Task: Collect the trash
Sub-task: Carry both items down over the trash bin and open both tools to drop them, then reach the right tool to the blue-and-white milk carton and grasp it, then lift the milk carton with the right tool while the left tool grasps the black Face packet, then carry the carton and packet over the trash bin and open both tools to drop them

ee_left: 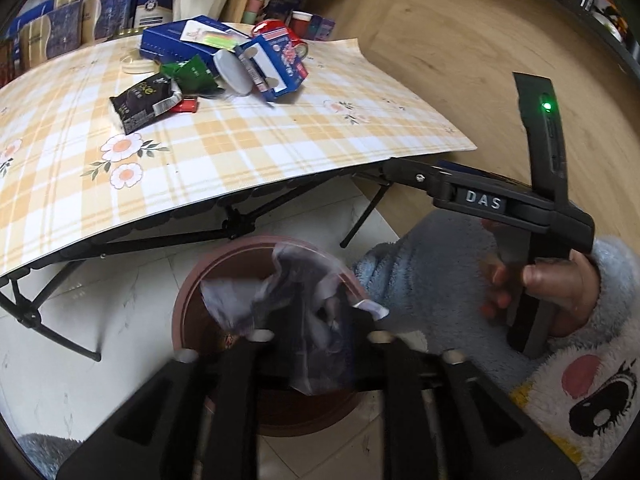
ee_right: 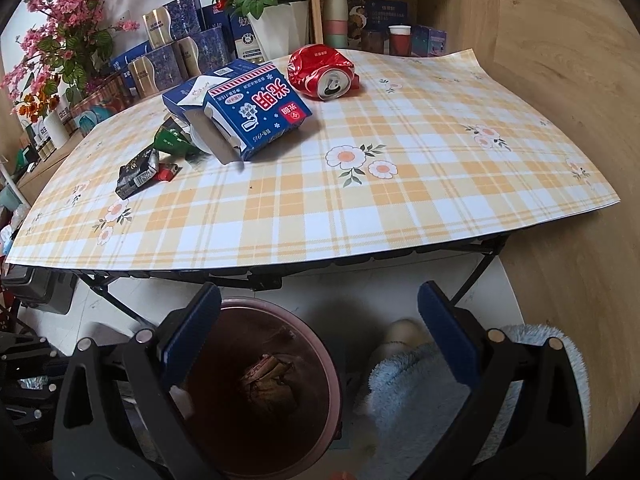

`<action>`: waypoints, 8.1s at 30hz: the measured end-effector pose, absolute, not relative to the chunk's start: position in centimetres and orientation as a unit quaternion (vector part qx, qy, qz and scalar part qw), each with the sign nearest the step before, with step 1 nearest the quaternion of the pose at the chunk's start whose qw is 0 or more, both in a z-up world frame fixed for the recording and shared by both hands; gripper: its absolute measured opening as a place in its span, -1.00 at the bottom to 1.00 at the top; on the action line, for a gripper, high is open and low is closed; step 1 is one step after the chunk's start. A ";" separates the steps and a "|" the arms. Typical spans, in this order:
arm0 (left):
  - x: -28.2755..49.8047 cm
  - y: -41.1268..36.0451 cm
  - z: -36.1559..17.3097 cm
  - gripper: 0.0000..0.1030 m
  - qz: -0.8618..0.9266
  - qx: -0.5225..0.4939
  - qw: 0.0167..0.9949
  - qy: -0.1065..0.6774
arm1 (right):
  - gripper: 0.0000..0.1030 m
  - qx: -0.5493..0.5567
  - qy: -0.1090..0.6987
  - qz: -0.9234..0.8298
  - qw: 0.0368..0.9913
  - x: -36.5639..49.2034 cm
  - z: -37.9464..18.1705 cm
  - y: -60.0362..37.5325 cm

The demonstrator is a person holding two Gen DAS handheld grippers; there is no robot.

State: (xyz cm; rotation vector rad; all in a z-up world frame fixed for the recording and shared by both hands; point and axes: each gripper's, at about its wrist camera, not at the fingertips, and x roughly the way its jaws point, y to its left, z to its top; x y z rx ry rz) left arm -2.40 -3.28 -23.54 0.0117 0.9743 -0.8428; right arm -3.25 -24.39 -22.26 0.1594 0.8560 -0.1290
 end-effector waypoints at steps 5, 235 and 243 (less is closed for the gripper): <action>-2.0 -2.1 -22.8 0.62 -0.346 -0.004 0.832 0.434 | 0.89 0.078 0.416 -0.058 0.904 -3.2 -22.3 -24.4; -4.1 5.7 -16.3 0.86 -0.152 -0.038 0.922 0.354 | -0.19 0.207 0.482 0.114 0.844 -3.7 -18.4 -20.0; -4.1 7.0 -17.2 0.86 -0.144 -0.064 0.916 0.369 | -0.19 0.219 0.511 0.097 0.825 -3.4 -20.0 -20.0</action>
